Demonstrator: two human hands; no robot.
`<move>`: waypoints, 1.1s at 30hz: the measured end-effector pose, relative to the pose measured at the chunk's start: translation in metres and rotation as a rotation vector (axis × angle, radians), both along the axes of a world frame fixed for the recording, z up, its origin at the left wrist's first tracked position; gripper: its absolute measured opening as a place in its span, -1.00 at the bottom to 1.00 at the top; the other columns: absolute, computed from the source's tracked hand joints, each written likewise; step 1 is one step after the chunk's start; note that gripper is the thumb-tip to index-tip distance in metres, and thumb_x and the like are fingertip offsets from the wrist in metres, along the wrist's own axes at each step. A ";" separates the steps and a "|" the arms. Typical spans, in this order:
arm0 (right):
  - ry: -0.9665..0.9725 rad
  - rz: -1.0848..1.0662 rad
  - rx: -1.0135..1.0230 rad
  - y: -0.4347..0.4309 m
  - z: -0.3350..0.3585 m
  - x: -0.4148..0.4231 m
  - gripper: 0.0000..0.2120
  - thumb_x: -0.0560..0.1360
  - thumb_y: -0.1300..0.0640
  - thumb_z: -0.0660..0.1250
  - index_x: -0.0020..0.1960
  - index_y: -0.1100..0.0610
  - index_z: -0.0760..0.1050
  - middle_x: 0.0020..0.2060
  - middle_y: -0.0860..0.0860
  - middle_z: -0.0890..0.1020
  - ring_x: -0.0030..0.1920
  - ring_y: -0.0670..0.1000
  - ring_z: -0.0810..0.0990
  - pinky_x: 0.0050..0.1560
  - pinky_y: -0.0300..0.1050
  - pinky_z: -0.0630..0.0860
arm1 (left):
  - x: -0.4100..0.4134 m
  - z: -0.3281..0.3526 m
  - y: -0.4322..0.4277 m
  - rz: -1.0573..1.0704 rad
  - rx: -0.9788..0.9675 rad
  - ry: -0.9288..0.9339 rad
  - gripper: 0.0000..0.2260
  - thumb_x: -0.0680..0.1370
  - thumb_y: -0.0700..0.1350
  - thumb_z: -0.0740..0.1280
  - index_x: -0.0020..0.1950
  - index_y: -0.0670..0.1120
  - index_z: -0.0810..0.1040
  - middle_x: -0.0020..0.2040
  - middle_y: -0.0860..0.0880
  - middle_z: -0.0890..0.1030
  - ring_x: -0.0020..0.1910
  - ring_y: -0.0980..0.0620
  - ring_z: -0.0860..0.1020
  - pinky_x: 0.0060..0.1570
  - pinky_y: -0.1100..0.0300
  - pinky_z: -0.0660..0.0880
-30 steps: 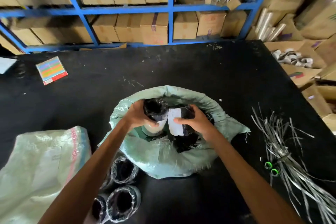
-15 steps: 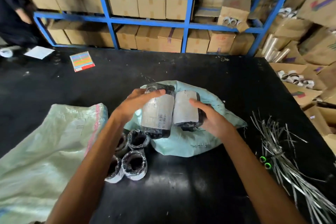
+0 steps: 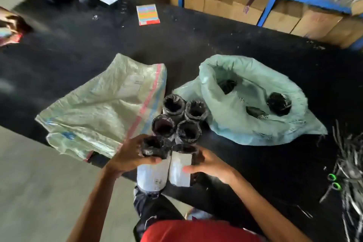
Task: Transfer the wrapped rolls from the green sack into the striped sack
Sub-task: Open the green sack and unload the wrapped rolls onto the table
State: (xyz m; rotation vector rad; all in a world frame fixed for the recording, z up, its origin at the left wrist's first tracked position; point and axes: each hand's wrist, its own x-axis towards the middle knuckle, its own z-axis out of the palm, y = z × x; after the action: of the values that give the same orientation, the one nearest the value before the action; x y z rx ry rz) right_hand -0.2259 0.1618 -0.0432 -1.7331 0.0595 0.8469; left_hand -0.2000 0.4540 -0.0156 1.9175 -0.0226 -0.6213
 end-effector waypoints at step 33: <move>-0.508 -0.525 -0.370 -0.100 0.036 0.027 -0.83 0.55 0.21 0.40 0.12 0.10 0.63 -0.06 -0.07 0.73 -0.06 -0.20 0.67 -0.10 -0.41 0.53 | 0.032 0.047 -0.119 0.070 0.302 -0.700 -0.59 0.50 -0.03 0.49 0.31 -0.04 0.51 0.33 0.00 0.44 0.26 -0.02 0.50 0.15 0.02 0.57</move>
State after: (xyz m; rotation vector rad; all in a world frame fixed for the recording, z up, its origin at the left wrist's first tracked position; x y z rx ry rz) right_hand -0.1987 0.0620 -0.0076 -2.0966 0.3302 -0.0026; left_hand -0.1684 0.3346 0.0315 2.3320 -0.3193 0.1271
